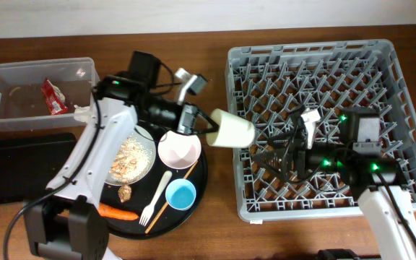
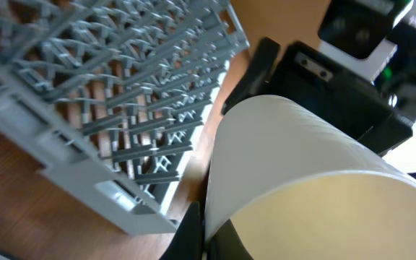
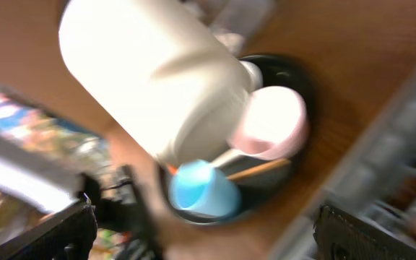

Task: Sort waste into correct bins and load items into the dishwasher rack
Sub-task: 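Grasp the cream cup from the pink cup with the left gripper, then hand the cream cup from the left gripper to the right gripper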

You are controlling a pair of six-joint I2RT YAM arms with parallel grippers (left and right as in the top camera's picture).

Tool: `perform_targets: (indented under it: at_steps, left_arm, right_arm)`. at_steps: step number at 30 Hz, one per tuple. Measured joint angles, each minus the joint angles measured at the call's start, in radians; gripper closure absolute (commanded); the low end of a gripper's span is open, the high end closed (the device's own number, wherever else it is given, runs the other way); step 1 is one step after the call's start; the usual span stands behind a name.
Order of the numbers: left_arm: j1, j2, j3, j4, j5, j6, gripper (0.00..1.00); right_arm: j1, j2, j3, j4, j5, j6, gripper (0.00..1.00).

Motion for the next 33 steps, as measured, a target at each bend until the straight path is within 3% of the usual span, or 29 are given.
perform_targets:
  at_steps: [5, 11, 19, 22, 25, 28, 31, 33]
  left_arm:
    - [-0.032, 0.0, 0.0, 0.008, 0.047, 0.023, 1.0]
    - [-0.033, 0.0, 0.0, 0.011, 0.171, 0.027, 1.0]
    - [-0.089, 0.0, 0.0, 0.011, 0.18, 0.03, 1.0]
    - [-0.108, 0.0, 0.0, 0.011, 0.163, 0.03, 1.0]
    - [-0.108, 0.0, 0.0, 0.014, 0.139, 0.03, 1.0]
    - [-0.106, 0.0, 0.0, 0.026, 0.131, 0.031, 0.99]
    - [-0.106, 0.0, 0.0, 0.037, 0.13, 0.034, 0.85]
    - [-0.106, 0.0, 0.0, 0.045, 0.113, 0.035, 0.73]
  right_arm:
    - [0.0, 0.026, 0.0, 0.082, -0.204, -0.037, 0.01]
    - [0.0, 0.026, 0.0, 0.095, -0.215, -0.04, 0.01]
    - [0.0, 0.026, 0.0, 0.143, -0.215, -0.041, 0.03]
    - [0.0, 0.026, 0.0, 0.144, -0.216, -0.042, 0.18]
    - [0.0, 0.026, 0.0, 0.156, -0.23, -0.047, 0.41]
    - [0.0, 0.026, 0.0, 0.161, -0.243, -0.054, 0.41]
    - [0.0, 0.026, 0.0, 0.162, -0.241, -0.053, 0.41]
    - [0.0, 0.026, 0.0, 0.162, -0.237, -0.054, 0.46]
